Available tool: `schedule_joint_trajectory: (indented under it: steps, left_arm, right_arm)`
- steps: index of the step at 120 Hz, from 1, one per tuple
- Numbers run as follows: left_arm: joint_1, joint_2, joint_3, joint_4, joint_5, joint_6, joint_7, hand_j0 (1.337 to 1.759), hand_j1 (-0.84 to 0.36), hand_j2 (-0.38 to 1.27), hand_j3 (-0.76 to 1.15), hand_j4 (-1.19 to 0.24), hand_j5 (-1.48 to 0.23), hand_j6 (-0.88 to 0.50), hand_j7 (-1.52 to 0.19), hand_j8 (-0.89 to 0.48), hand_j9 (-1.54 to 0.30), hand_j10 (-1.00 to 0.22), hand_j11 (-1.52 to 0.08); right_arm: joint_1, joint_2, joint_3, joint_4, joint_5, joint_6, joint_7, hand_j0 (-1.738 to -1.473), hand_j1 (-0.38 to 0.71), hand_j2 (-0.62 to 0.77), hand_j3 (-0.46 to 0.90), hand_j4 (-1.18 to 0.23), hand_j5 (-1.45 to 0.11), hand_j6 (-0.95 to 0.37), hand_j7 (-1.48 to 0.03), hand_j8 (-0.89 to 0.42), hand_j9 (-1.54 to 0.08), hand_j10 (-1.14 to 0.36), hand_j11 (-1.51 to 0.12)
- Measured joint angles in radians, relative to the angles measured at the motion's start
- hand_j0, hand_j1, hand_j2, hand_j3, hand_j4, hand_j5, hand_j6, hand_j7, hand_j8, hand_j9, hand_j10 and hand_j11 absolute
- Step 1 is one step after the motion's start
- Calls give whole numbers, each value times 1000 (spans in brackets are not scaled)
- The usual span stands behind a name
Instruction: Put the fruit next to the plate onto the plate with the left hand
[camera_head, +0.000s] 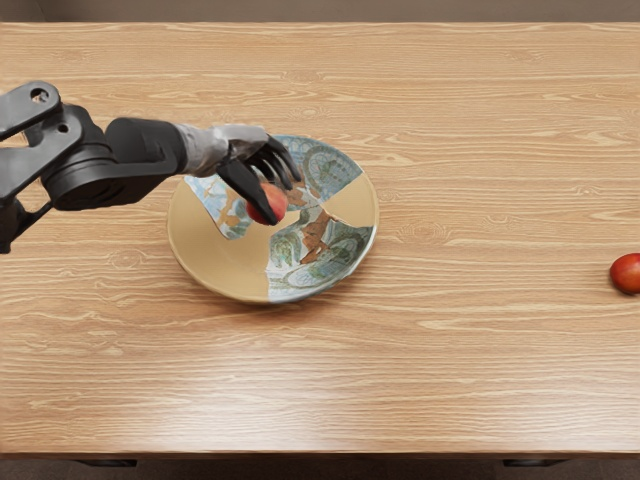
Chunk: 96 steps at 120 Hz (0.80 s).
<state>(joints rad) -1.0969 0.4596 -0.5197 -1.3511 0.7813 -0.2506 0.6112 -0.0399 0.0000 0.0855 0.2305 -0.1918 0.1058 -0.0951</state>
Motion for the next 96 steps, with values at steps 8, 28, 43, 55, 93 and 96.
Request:
schedule_joint_trajectory:
  steps: [8, 28, 43, 55, 93, 96]
  left_arm:
    - [-9, 2, 4, 7, 0, -1, 0, 1658, -96, 290, 0, -388, -532, -367, -528, -298, -524, -322, -512]
    - [9, 29, -74, 13, -149, -78, 0, 1658, 147, 130, 0, -177, -241, -168, -240, -137, -238, -147, -232]
    - [56, 188, -127, 18, -406, -258, 0, 1658, 235, 71, 0, -100, -135, -96, -135, -79, -133, -84, -130]
    - [97, 244, -142, 27, -588, -321, 0, 1658, 278, 44, 0, -63, -85, -60, -84, -50, -84, -53, -82]
    - [167, 404, -152, 247, -919, -359, 0, 1658, 333, 10, 0, -13, -19, -13, -19, -10, -19, -11, -18]
    - [173, 417, -152, 264, -934, -359, 0, 1658, 335, 8, 0, -12, -17, -11, -17, -9, -17, -10, -16]
  right_arm:
    - [0, 0, 0, 0, 0, 0, 0, -1658, -327, -4, 0, -18, -24, -18, -24, -18, -24, -18, -24]
    - [0, 0, 0, 0, 0, 0, 0, -1658, -327, -4, 0, -18, -24, -18, -24, -18, -24, -18, -24]
    - [0, 0, 0, 0, 0, 0, 0, -1658, -327, -4, 0, -19, -24, -19, -24, -19, -24, -19, -24]
    - [0, 0, 0, 0, 0, 0, 0, -1658, -327, -4, 0, -18, -24, -18, -24, -18, -24, -18, -24]
    - [0, 0, 0, 1, 0, 0, 0, -1658, -327, -4, 0, -18, -24, -18, -24, -18, -24, -18, -24]
    - [0, 0, 0, 1, 0, 0, 0, -1658, -327, -4, 0, -18, -24, -18, -24, -18, -24, -18, -24]
